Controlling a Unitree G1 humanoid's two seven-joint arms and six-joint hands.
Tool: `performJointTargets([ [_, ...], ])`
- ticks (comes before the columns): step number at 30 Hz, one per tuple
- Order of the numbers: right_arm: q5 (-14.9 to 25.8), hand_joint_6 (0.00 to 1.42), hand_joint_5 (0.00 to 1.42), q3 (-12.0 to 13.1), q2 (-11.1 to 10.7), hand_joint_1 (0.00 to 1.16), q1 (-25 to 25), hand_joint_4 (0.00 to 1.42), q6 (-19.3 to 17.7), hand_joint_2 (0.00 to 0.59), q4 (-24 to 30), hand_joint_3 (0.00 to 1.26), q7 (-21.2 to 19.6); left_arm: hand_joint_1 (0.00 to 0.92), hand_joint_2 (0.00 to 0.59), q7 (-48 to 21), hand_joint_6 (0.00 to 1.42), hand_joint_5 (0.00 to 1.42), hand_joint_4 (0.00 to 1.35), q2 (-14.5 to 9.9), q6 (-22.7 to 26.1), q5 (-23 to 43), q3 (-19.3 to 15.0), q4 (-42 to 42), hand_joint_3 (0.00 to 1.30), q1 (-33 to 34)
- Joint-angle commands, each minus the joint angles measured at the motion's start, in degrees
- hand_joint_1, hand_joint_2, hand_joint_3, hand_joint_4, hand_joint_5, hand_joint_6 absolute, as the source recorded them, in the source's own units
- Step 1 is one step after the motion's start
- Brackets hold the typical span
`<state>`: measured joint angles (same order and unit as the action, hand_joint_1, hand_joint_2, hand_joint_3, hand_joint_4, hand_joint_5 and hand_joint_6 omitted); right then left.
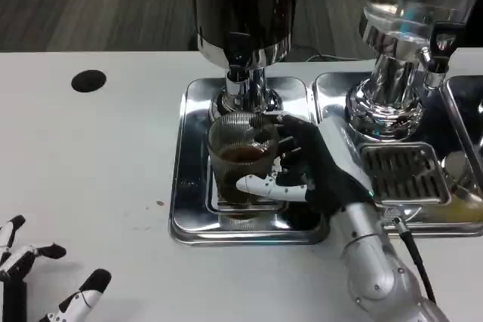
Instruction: Grasp the cup under the faucet to collect the drink, then remove the cup.
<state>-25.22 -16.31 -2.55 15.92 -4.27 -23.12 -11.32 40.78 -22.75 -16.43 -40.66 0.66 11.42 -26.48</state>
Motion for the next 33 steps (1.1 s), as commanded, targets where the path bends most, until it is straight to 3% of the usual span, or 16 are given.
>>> performJointTargets([
  [1,1.1,0.61,0.59,1.22,-0.27,0.82,-1.49,0.72,-2.65,0.192,1.12,0.6,-1.28,0.0,0.105,-0.34,0.05,0.11,0.0,-0.28,-0.48,0.46,-0.09,0.15,0.53,0.09],
  [6,0.97,0.65,0.63,1.75,-0.62,0.83,-2.49,0.76,-4.48,0.192,1.71,0.64,-2.1,0.0,0.105,-0.48,0.05,0.11,0.0,-0.21,-0.39,0.24,0.11,-0.23,0.53,0.36],
  [15,-0.21,0.67,0.65,1.61,-2.21,0.83,-5.48,0.77,-2.88,0.191,9.66,0.66,-0.32,0.0,0.107,-1.34,0.05,0.11,0.0,-0.06,0.2,-0.41,0.79,-0.99,0.53,1.82],
  [33,-2.39,0.68,0.65,2.23,-5.18,0.84,-19.2,0.79,-0.45,0.197,26.99,0.69,2.09,0.0,0.098,-3.02,0.05,0.11,0.0,-0.03,0.56,-0.86,3.19,0.26,0.52,5.8],
])
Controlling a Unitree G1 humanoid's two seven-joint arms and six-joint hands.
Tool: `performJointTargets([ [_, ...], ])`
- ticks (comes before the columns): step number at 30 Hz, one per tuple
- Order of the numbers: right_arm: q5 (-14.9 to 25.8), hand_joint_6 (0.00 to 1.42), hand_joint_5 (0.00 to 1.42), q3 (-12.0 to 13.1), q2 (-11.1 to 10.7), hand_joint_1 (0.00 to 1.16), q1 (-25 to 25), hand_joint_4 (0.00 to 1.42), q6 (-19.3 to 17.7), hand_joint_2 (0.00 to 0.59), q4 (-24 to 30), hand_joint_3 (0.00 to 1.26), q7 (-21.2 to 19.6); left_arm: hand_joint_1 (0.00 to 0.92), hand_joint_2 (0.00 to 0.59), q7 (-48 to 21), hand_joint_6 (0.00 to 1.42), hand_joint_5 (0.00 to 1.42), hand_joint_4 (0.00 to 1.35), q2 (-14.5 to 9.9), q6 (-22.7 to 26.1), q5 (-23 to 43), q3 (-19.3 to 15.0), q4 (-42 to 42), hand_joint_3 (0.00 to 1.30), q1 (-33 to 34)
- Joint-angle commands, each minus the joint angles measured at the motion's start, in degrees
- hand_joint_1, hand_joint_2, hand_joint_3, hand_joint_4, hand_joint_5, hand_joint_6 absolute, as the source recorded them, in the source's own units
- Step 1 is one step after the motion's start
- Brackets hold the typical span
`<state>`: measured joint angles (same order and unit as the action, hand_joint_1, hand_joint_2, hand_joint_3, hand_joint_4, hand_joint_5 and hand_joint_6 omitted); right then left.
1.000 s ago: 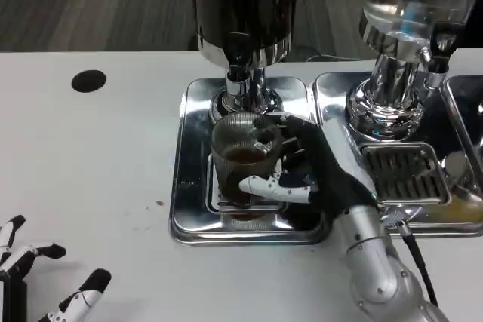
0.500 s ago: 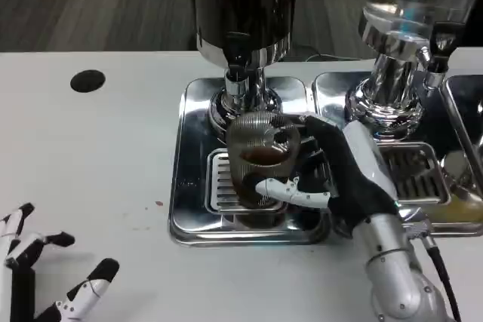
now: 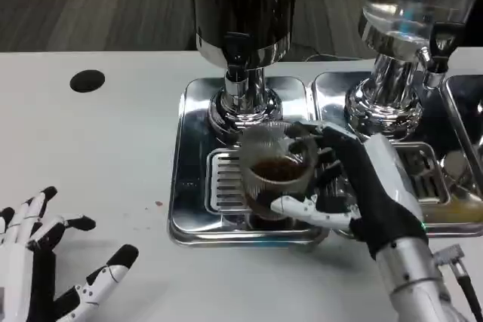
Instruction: Grasp the cup under the faucet to collect the drink, then remove the cup.
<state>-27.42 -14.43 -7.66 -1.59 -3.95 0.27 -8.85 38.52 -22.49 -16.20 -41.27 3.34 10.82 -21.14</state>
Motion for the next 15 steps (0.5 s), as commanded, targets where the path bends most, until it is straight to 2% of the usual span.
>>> performJointTargets([
  [1,-0.16,0.68,0.65,0.55,-0.19,0.84,-2.35,0.79,-0.87,0.199,3.8,0.69,-0.39,0.0,0.098,-0.74,0.05,0.11,0.0,-0.28,0.39,-0.36,0.62,0.92,0.52,0.57],
  [7,-0.76,0.68,0.64,1.35,-1.0,0.84,-7.29,0.79,-3.03,0.21,6.18,0.69,-2.16,0.0,0.098,-0.85,0.05,0.11,0.0,-0.26,0.99,-0.88,1.27,1.26,0.52,0.97],
  [15,-2.12,0.68,0.63,1.14,-1.94,0.83,-13.58,0.79,-5.17,0.212,9.64,0.69,-3.37,0.0,0.098,-1.23,0.05,0.11,0.0,-0.45,2.12,-1.13,2.59,2.18,0.52,1.62],
])
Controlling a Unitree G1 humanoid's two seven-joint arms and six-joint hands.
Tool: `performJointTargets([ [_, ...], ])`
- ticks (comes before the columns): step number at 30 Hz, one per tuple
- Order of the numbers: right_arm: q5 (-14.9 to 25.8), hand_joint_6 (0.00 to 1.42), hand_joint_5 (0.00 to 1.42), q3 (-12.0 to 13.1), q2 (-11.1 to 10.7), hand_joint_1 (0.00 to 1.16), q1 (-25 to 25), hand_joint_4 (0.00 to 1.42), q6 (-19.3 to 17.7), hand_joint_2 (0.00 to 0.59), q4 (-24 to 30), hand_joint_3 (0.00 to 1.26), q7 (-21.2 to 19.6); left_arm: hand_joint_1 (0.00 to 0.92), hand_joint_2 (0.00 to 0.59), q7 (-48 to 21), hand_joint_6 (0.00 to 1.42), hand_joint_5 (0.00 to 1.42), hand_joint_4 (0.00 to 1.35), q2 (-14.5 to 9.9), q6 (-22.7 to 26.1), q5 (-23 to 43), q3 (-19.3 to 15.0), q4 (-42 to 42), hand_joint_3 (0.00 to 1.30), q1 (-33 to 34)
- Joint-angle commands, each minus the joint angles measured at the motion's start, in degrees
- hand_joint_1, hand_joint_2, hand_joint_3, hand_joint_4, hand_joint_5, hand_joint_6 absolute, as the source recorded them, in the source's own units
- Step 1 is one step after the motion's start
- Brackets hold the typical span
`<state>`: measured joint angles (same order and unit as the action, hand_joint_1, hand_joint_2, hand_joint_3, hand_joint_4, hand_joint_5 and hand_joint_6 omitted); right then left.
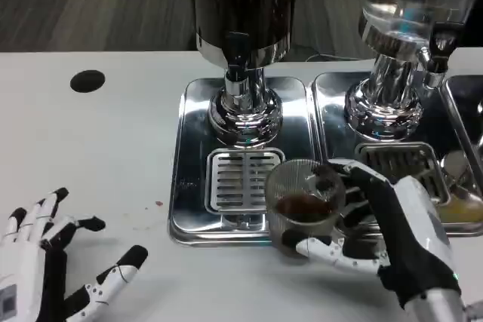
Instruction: Grasp the cup under the faucet to collect the drink, then remove the cup.
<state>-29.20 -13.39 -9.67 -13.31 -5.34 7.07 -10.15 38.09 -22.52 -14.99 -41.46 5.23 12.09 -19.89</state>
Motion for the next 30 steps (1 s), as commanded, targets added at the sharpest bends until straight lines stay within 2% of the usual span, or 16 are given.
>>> performJointTargets([
  [1,-0.64,0.68,0.62,0.01,-0.01,0.83,-2.58,0.79,-4.31,0.212,2.84,0.69,-2.33,0.0,0.098,-0.78,0.05,0.11,0.0,-0.38,1.08,-1.1,0.96,1.0,0.52,0.46],
  [7,-0.93,0.67,0.62,0.44,-0.86,0.83,-6.56,0.77,-7.73,0.213,4.15,0.68,-2.9,0.0,0.097,-1.03,0.05,0.11,0.0,-0.17,1.95,-2.08,1.38,0.15,0.52,0.36],
  [13,-5.64,0.66,0.61,-1.29,-1.86,0.83,-9.84,0.77,-10.63,0.213,4.83,0.68,-4.93,0.0,0.097,-1.13,0.05,0.11,0.0,-0.21,2.21,-2.15,1.56,0.09,0.52,0.28],
  [19,-8.02,0.66,0.61,-1.62,-2.06,0.83,-10.06,0.76,-11.05,0.213,4.31,0.68,-5.93,0.0,0.097,-0.93,0.05,0.11,0.0,-0.14,2.26,-2.06,1.43,-0.55,0.52,0.0],
  [30,-6.34,0.65,0.6,-0.25,-2.65,0.81,-8.03,0.75,-13.25,0.218,-2.84,0.65,-7.77,0.0,0.097,-1.03,0.05,0.11,0.0,-0.1,2.75,-2.21,1.32,-1.77,0.52,-0.66],
])
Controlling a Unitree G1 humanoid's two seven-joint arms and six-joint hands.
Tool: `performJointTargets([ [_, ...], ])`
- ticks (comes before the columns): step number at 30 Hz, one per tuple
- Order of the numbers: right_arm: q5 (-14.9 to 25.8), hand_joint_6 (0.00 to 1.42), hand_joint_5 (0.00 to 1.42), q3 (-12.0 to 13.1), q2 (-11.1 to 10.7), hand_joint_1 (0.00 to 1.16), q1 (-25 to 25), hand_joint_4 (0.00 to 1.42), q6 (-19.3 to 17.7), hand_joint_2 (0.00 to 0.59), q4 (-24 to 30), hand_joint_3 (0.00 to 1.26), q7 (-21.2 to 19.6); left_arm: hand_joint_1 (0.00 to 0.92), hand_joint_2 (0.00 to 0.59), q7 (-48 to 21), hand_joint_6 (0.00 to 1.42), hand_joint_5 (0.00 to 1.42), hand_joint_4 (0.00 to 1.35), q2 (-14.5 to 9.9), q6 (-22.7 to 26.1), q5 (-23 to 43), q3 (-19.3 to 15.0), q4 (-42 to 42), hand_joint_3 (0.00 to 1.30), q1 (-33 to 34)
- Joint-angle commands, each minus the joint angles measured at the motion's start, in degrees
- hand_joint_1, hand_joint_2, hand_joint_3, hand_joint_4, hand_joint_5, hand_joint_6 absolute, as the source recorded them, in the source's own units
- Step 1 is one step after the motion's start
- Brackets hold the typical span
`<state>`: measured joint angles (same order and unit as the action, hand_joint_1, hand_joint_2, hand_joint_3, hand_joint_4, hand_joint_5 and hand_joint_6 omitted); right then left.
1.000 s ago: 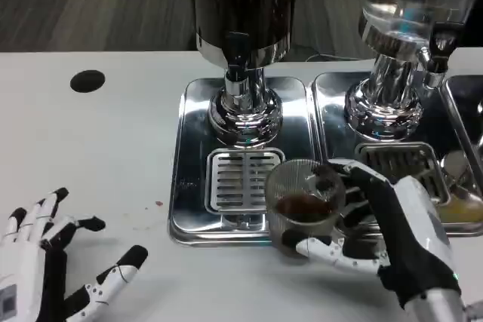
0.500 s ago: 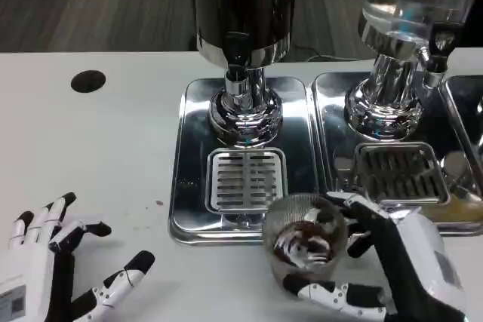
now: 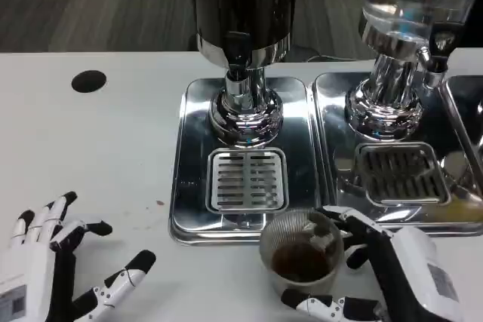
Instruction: Grasp the cup under the faucet to collect the drink, then remove the cup.
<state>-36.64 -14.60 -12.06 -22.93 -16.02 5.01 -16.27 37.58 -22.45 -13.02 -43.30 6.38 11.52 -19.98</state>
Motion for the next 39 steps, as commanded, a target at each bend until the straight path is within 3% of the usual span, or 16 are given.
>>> performJointTargets([
  [1,0.97,0.65,0.6,1.03,-0.39,0.81,1.78,0.75,-2.53,0.218,-1.01,0.65,-1.56,0.0,0.097,-0.59,0.05,0.11,0.0,-0.22,0.9,-0.45,0.19,-1.41,0.52,-0.6],
  [13,2.27,0.6,0.5,1.41,-1.15,0.76,3.2,0.6,-2.82,0.205,-3.3,0.46,0.12,0.0,0.097,-0.83,0.05,0.11,0.0,-0.42,1.6,-0.64,0.27,-2.77,0.52,-1.25],
  [26,0.96,0.48,0.27,-0.8,-3.93,0.64,5.11,0.26,-2.6,0.199,-5.07,0.16,2.86,0.0,0.082,-1.05,0.05,0.11,0.0,-0.84,1.83,-0.68,0.15,-3.3,0.54,-0.94],
  [32,1.98,0.35,0.06,-0.82,-4.33,0.59,5.52,0.01,-2.55,0.194,-4.76,0.01,4.96,0.0,0.081,-1.18,0.05,0.11,0.0,-0.9,1.97,-0.65,0.21,-3.52,0.55,-0.81],
  [39,4.94,0.17,0.0,0.18,-5.4,0.52,4.27,0.0,-2.78,0.179,-1.31,0.0,8.76,0.0,0.072,-1.3,0.05,0.11,0.0,-0.91,1.76,-0.56,0.27,-3.61,0.55,-0.14],
])
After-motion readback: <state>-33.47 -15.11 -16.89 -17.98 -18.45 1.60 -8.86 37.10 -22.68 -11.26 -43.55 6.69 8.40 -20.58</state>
